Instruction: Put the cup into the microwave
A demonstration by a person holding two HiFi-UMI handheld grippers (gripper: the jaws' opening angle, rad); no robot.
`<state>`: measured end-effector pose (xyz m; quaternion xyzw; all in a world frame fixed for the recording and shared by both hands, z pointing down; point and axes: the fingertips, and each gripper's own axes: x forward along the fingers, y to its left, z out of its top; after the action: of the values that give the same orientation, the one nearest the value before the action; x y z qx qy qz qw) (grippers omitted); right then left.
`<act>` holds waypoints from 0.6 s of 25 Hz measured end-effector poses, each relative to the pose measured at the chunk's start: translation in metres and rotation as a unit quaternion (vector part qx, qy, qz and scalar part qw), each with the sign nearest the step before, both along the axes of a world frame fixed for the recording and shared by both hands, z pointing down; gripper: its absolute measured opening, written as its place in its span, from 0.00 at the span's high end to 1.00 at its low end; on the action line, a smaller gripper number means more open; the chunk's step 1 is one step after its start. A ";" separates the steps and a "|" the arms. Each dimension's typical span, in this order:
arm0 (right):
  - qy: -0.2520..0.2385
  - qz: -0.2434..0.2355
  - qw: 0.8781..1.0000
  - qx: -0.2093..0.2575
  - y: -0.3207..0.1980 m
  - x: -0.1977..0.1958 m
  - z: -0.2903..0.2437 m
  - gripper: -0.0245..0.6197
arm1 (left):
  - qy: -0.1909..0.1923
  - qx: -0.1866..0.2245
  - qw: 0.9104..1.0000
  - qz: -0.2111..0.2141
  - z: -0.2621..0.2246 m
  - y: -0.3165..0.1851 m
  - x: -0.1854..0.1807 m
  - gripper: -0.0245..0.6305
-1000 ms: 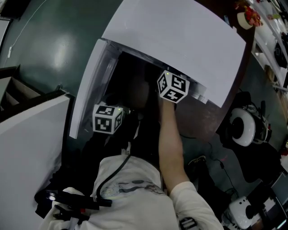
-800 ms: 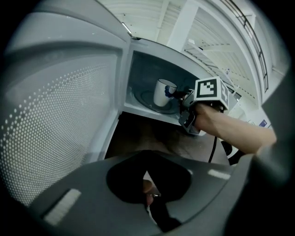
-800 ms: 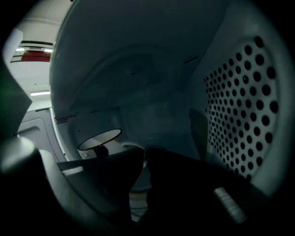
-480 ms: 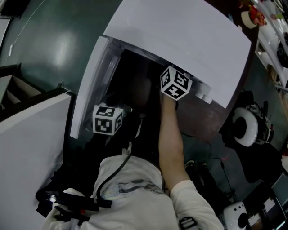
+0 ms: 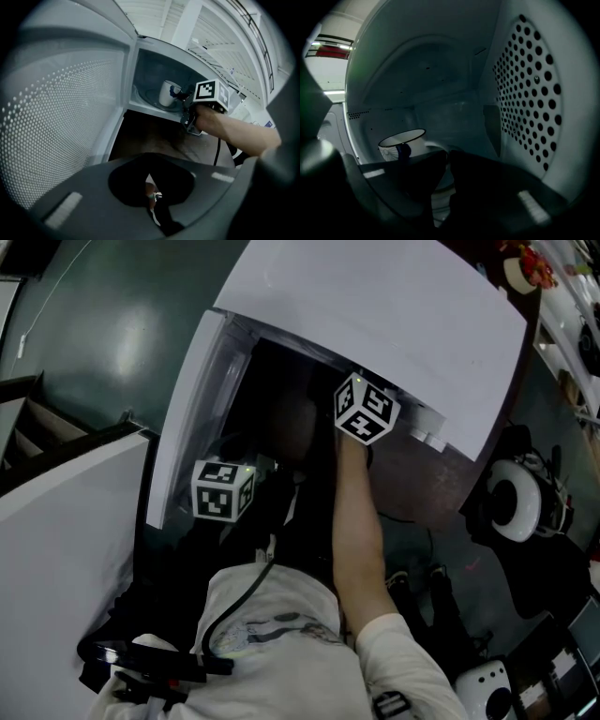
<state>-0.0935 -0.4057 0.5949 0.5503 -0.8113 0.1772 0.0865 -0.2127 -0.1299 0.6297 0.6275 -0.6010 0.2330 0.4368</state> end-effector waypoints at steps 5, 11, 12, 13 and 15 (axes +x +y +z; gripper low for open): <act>0.010 -0.026 1.000 -0.011 0.007 -0.004 0.005 0.84 | 0.002 0.006 1.000 0.001 -0.001 -0.002 0.003 0.96; 0.029 -0.052 0.998 -0.025 0.038 -0.005 0.010 0.81 | 0.013 0.023 1.000 0.010 -0.008 -0.007 0.015 0.96; 0.031 -0.054 0.998 -0.027 0.044 -0.004 0.010 0.81 | 0.015 0.026 0.999 0.012 -0.010 -0.007 0.018 0.96; 0.033 -0.057 0.997 -0.031 0.052 -0.002 0.009 0.81 | 0.017 0.029 0.999 0.014 -0.013 -0.006 0.019 0.96; 0.039 -0.069 0.996 -0.036 0.069 -0.001 0.006 0.81 | 0.020 0.034 0.999 0.017 -0.019 -0.004 0.021 0.96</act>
<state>-0.0944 -0.3363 0.6005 0.4958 -0.8365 0.1784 0.1505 -0.1914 -0.1337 0.6106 0.6564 -0.5892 0.2071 0.4232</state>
